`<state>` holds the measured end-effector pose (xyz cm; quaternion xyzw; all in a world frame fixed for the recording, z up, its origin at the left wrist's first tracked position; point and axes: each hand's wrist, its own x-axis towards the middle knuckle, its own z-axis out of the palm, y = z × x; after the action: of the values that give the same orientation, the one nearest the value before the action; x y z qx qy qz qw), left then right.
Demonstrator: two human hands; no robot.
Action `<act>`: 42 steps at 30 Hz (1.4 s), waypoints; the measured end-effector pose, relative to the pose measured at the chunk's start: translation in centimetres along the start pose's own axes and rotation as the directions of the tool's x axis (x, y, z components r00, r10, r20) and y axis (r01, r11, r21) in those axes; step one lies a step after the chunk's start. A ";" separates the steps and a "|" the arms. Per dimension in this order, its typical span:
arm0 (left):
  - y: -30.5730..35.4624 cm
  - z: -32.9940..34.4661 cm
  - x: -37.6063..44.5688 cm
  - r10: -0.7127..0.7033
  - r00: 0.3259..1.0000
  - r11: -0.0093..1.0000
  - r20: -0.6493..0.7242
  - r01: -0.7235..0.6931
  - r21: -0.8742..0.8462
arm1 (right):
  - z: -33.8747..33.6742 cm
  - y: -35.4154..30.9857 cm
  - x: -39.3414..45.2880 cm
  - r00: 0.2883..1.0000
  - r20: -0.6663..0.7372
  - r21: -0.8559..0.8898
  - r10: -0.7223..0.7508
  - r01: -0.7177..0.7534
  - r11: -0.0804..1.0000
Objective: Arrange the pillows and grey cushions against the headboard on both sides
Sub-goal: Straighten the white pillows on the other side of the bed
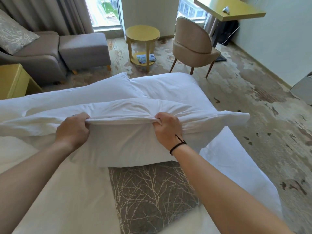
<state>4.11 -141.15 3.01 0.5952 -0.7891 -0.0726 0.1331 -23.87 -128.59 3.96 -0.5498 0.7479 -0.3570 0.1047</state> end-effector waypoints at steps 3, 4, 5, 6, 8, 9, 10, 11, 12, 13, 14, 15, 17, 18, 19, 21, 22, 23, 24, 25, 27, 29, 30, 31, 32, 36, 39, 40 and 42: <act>-1.4 -2.6 -0.1 -0.009 0.999 1.000 -0.053 0.007 -0.030 | -0.6 -2.8 0.9 0.998 0.039 -0.032 -0.041 0.042 0.999; -1.9 -3.4 -0.2 -0.011 0.997 0.999 -0.079 0.008 -0.033 | -0.8 -3.8 1.1 0.996 0.068 -0.046 -0.051 0.054 0.997; -2.3 -4.3 -0.4 -0.014 0.994 0.999 -0.106 0.011 -0.030 | -1.1 -4.9 1.2 0.993 0.102 -0.061 -0.058 0.064 0.996; -2.7 -5.2 -0.4 -0.018 0.991 1.000 -0.135 0.016 -0.018 | -1.3 -6.3 1.4 0.988 0.139 -0.078 -0.061 0.072 0.994; -3.7 -6.9 -0.3 -0.037 0.981 0.999 -0.192 0.043 0.027 | -1.5 -9.5 1.6 0.973 0.221 -0.117 -0.062 0.089 0.989; -4.3 -7.8 -0.2 -0.064 0.976 0.996 -0.208 0.074 0.044 | -1.5 -11.3 1.7 0.961 0.270 -0.148 -0.057 0.100 0.984; -4.9 -8.6 -0.2 -0.107 0.973 0.991 -0.207 0.121 0.053 | -1.3 -13.3 1.5 0.944 0.325 -0.192 -0.056 0.123 0.974; -5.5 -9.3 -0.3 -0.160 0.968 0.984 -0.192 0.173 0.053 | -1.0 -15.3 1.2 0.923 0.380 -0.239 -0.059 0.160 0.958; -6.0 -9.8 -0.5 -0.212 0.963 0.974 -0.168 0.222 0.044 | -0.4 -17.4 0.7 0.897 0.438 -0.285 -0.060 0.202 0.937; -6.4 -10.2 -0.9 -0.259 0.955 0.964 -0.142 0.265 0.028 | 0.2 -19.4 -0.1 0.863 0.502 -0.323 -0.056 0.247 0.913; -6.7 -10.6 -1.6 -0.299 0.947 0.953 -0.116 0.301 0.003 | 1.1 -21.2 -1.0 0.821 0.569 -0.353 -0.044 0.292 0.889; -6.9 -10.8 -2.6 -0.336 0.938 0.942 -0.086 0.335 -0.034 | 2.1 -22.8 -2.0 0.777 0.629 -0.369 -0.022 0.324 0.871; -7.2 -10.8 -5.3 -0.448 0.894 0.878 0.013 0.442 -0.185 | 4.2 -25.1 -3.8 0.725 0.689 -0.364 0.014 0.329 0.872; -7.6 -10.7 -7.1 -0.508 0.856 0.803 0.097 0.511 -0.307 | 5.2 -26.0 -4.5 0.719 0.694 -0.344 0.027 0.299 0.890; -7.9 -10.4 -8.9 -0.542 0.816 0.699 0.198 0.569 -0.433 | 6.1 -26.6 -5.1 0.722 0.691 -0.325 0.034 0.269 0.907; -8.7 -9.8 -13.0 -0.529 0.750 0.461 0.398 0.647 -0.608 | 7.8 -27.5 -6.5 0.713 0.700 -0.305 0.037 0.251 0.919; -9.1 -9.6 -14.8 -0.510 0.728 0.378 0.459 0.669 -0.640 | 8.6 -27.8 -7.3 0.696 0.717 -0.301 0.039 0.259 0.918; -9.6 -9.3 -16.4 -0.502 0.713 0.326 0.490 0.681 -0.656 | 9.4 -27.8 -8.2 0.675 0.737 -0.295 0.035 0.275 0.915; -10.2 -9.0 -17.9 -0.504 0.703 0.293 0.502 0.686 -0.666 | 10.2 -27.7 -9.1 0.650 0.760 -0.283 0.027 0.294 0.913; -10.7 -8.4 -19.2 -0.514 0.700 0.282 0.496 0.683 -0.674 | 11.0 -27.3 -10.1 0.621 0.784 -0.274 0.018 0.320 0.907; -11.7 -7.3 -21.5 -0.556 0.705 0.316 0.440 0.669 -0.672 | 12.5 -26.2 -12.2 0.558 0.830 -0.271 0.004 0.397 0.877; -12.8 -6.0 -23.6 -0.596 0.722 0.395 0.351 0.644 -0.655 | 14.0 -25.1 -14.5 0.497 0.868 -0.244 -0.016 0.453 0.858; -13.2 -5.6 -24.5 -0.601 0.733 0.431 0.318 0.632 -0.643 | 14.6 -24.7 -15.6 0.464 0.885 -0.213 -0.030 0.463 0.860; -13.5 -5.2 -25.5 -0.601 0.740 0.458 0.301 0.628 -0.629 | 15.2 -24.3 -16.6 0.432 0.901 -0.182 -0.045 0.468 0.865; -13.7 -4.7 -26.3 -0.600 0.741 0.472 0.302 0.633 -0.614 | 15.7 -23.9 -17.4 0.401 0.914 -0.154 -0.059 0.479 0.864; -13.8 -2.7 -29.4 -0.606 0.667 0.368 0.434 0.719 -0.590 | 17.5 -23.5 -19.4 0.167 0.983 -0.039 -0.072 0.582 0.812; -13.9 -1.2 -32.0 -0.675 0.575 0.281 0.463 0.780 -0.560 | 19.2 -24.1 -20.5 0.026 0.999 0.022 -0.047 0.592 0.806; -13.9 -0.8 -32.8 -0.697 0.536 0.239 0.476 0.800 -0.550 | 19.8 -24.4 -20.6 0.009 0.998 0.037 -0.054 0.616 0.786; -14.1 0.0 -34.4 -0.725 0.463 0.149 0.509 0.828 -0.541 | 21.4 -25.0 -20.4 -0.032 0.992 0.105 -0.119 0.719 0.687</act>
<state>25.88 -112.09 -5.04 0.7972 -0.2694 -0.4780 0.2519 14.24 -122.76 -0.10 -0.8535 0.3305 0.2608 0.3071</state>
